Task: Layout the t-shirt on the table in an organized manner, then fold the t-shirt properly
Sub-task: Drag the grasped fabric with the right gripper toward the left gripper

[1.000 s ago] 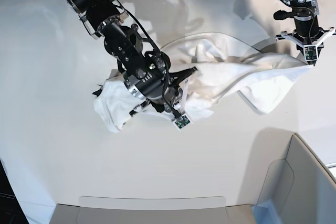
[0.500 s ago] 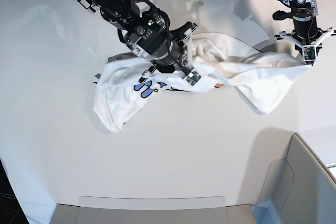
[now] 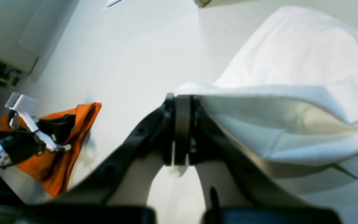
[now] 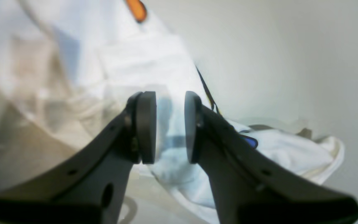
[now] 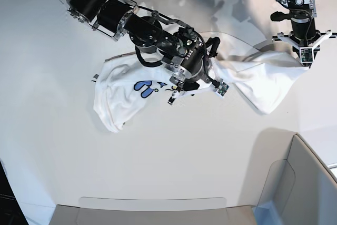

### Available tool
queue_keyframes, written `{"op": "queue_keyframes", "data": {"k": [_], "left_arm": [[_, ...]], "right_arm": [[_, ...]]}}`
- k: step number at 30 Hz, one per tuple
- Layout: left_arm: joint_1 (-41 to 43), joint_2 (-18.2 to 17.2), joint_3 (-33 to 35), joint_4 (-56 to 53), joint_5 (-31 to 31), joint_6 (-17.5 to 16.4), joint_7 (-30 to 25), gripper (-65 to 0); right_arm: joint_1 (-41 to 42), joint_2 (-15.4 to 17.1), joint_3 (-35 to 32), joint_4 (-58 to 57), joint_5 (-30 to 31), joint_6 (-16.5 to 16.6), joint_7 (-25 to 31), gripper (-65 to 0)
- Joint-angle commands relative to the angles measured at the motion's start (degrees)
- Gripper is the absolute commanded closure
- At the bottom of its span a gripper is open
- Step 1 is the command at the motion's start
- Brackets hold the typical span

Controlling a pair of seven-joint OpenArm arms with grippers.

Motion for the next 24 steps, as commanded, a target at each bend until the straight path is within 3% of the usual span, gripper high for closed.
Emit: {"op": "queue_keyframes", "data": {"k": [1,6,14,19,24], "left_arm": [[-0.24,0.01,0.19,0.99,-0.68,0.51,-1.55,0.0],[-0.24,0.01,0.19,0.99,-0.68,0.51,-1.55,0.0],[-0.15,0.01,-0.16,0.99,-0.68,0.51,-1.55,0.0],[-0.15,0.01,0.01,0.99,-0.68,0.51,-1.55,0.0],[-0.15,0.01,0.01,0.99,-0.68,0.51,-1.55,0.0]], "right_arm": [[1.06,-2.16,-1.31,0.42,0.76,-0.10,1.06,-16.8],[1.41,-5.15,-1.93,-4.33,0.59,-0.63,1.59,-16.9],[1.24,-5.32,-1.93,-7.84,0.59,-0.80,7.04,-16.9],[1.33,-5.67,-1.93,-7.76,0.59,-8.63,6.95,-16.9],[1.33,-5.50,-2.01,-9.43,0.76,-9.07,7.04,-16.9]]}}
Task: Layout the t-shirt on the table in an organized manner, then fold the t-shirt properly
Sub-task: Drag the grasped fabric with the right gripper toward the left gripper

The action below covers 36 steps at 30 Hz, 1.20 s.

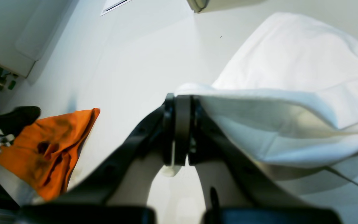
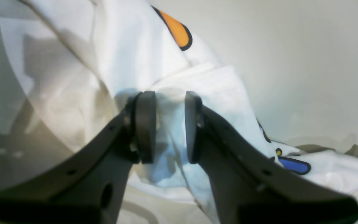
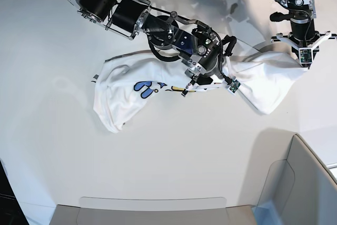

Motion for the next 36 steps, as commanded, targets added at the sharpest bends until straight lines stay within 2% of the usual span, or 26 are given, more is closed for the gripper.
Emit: {"op": "queue_keyframes", "data": {"k": [1,10,12,15,19,23,29,34,36], "left_arm": [[-0.22,0.01,-0.05,0.99,-0.53,0.73,-1.44,0.0],[-0.22,0.01,-0.23,0.99,-0.53,0.73,-1.44,0.0],[-0.22,0.01,-0.23,0.99,-0.53,0.73,-1.44,0.0],[0.22,0.01,-0.32,0.99,-0.53,0.73,-1.44,0.0],[1.01,0.01,-0.23,0.99,-0.53,0.73,-1.44,0.0],[1.01,0.01,-0.32,0.99,-0.53,0.73,-1.44,0.0],[1.01,0.01,-0.23,0.99,-0.53,0.73,-1.44,0.0],[1.01,0.01,-0.32,0.99,-0.53,0.73,-1.44,0.0],[1.01,0.01,-0.32,0.99,-0.53,0.73,-1.44,0.0]], "right_arm": [[1.22,-0.78,0.19,-0.40,-0.29,-0.46,0.68,-16.9],[1.39,-0.42,0.19,-2.69,-0.46,-0.90,3.67,-16.3],[1.74,-0.42,0.19,-2.25,-0.64,-0.98,3.67,-12.3],[1.92,-0.86,0.37,-2.25,-2.93,-1.60,3.67,0.0],[1.92,-0.95,0.37,-1.64,-6.18,-5.82,3.41,0.0],[0.43,-0.42,0.46,5.57,-6.88,-7.14,3.32,0.0],[-4.85,0.45,6.08,20.25,-9.69,-7.05,3.49,0.0],[-8.28,2.65,10.74,32.04,-11.36,-7.05,3.58,0.0],[-8.89,2.92,12.06,33.27,-11.28,-6.61,3.67,0.0]]}}
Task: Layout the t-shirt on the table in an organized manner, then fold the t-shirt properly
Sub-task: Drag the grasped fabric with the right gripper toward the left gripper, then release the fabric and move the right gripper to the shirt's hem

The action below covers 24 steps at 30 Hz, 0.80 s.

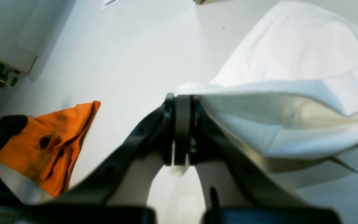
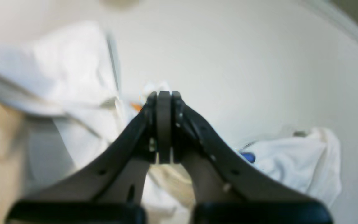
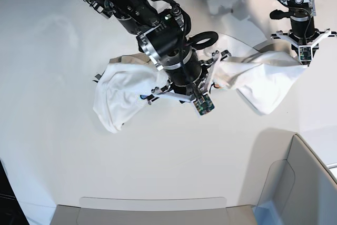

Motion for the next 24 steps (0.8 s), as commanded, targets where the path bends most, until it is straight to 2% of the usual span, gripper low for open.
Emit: {"op": "queue_keyframes", "data": {"k": [1,3,6,8,10,13,15,17,21,24], "left_arm": [[-0.12,-0.01,-0.01,0.99,-0.44,0.62,-1.37,0.0],[-0.12,-0.01,0.08,0.99,-0.44,0.62,-1.37,0.0],[-0.21,-0.01,-0.01,0.99,-0.44,0.62,-1.37,0.0],[-0.12,-0.01,0.17,0.99,-0.44,0.62,-1.37,0.0],[-0.12,-0.01,0.25,0.99,-0.44,0.62,-1.37,0.0],[-0.21,-0.01,-0.10,0.99,-0.44,0.62,-1.37,0.0],[-0.12,-0.01,-0.10,0.99,-0.44,0.62,-1.37,0.0],[-0.12,-0.01,-0.01,0.99,-0.44,0.62,-1.37,0.0],[-0.12,-0.01,0.34,0.99,-0.44,0.62,-1.37,0.0],[-0.47,-0.01,0.34,0.99,-0.44,0.62,-1.37,0.0]], "right_arm": [[0.51,-0.27,-0.11,-0.22,0.02,0.74,0.39,0.0],[-0.37,1.93,-1.52,0.31,-0.59,1.44,0.74,0.0],[-2.04,1.66,5.34,1.45,-1.47,-0.93,3.73,0.0],[-2.48,1.49,4.72,1.45,1.69,1.88,2.68,0.0],[-3.01,3.60,2.44,1.45,2.13,4.52,3.29,0.0],[-5.38,3.77,7.80,1.45,-0.33,1.35,4.87,0.0],[-6.35,2.36,13.95,1.45,-0.42,1.26,4.79,0.0],[-7.06,1.31,21.60,1.36,-0.33,3.99,4.79,0.0],[-7.41,0.87,32.33,1.27,0.64,13.13,5.14,0.0],[-5.30,1.05,36.63,1.01,0.73,15.77,4.79,0.0]]}}
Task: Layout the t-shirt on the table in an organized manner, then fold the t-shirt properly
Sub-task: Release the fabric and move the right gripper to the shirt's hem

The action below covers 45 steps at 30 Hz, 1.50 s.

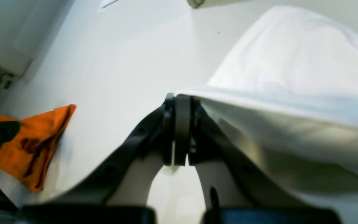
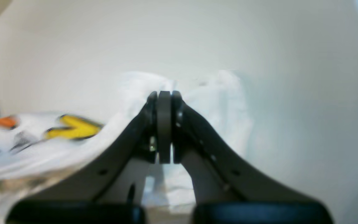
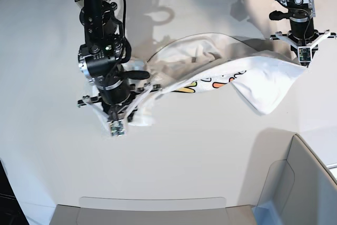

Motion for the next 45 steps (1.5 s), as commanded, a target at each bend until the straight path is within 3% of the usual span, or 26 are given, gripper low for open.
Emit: {"op": "queue_keyframes", "data": {"k": [1,4,13,18,20,23,28,32,35,37,39,43,45], "left_arm": [[-0.28,0.08,-0.03,1.04,-0.55,0.99,-1.46,0.0],[-0.36,0.08,0.06,1.04,-0.55,0.99,-1.46,0.0],[-0.01,0.08,0.06,1.04,-0.55,0.99,-1.46,0.0],[0.08,0.08,-0.12,1.04,-0.55,0.99,-1.46,0.0],[0.08,0.08,-0.12,1.04,-0.55,0.99,-1.46,0.0],[0.08,0.08,-0.12,1.04,-0.55,0.99,-1.46,0.0],[0.08,0.08,-0.12,1.04,-0.55,0.99,-1.46,0.0],[0.08,0.08,-0.03,1.04,-0.55,0.99,-1.46,0.0],[0.08,0.08,-0.03,1.04,-0.55,0.99,-1.46,0.0],[0.08,0.08,-0.03,1.04,-0.55,0.99,-1.46,0.0],[0.08,0.08,-0.03,1.04,-0.55,0.99,-1.46,0.0],[0.08,0.08,-0.03,0.95,-0.55,0.99,-1.46,0.0],[0.08,0.08,-0.03,0.60,-0.55,0.99,-1.46,0.0]], "right_arm": [[2.49,0.17,0.22,0.68,0.03,1.04,1.62,0.0],[5.04,0.26,0.57,-1.16,0.03,3.33,1.62,0.0],[12.07,-0.18,0.22,-11.80,-0.15,3.59,1.09,0.0],[14.44,0.26,0.48,-17.16,-0.15,3.94,-3.31,-23.3],[14.36,0.26,0.48,-17.16,-0.15,3.94,-3.22,-28.9],[14.36,1.40,1.19,-16.11,0.03,3.85,-3.22,-29.5],[12.95,0.70,2.59,-14.70,0.12,4.03,-3.22,-29.5],[12.86,-1.94,3.56,-16.46,0.12,4.03,-3.48,-29.5],[12.77,-5.72,6.64,-17.34,1.26,4.03,-3.57,-29.5],[12.69,-6.58,10.15,-17.25,3.90,3.59,-3.57,-29.5],[12.07,-6.58,13.76,-17.16,10.58,3.24,-3.57,-29.5],[11.98,-6.51,24.92,-17.96,28.25,-2.48,-3.83,-29.5],[12.16,-5.89,28.62,-19.80,37.13,-5.29,-7.00,-29.5]]}}
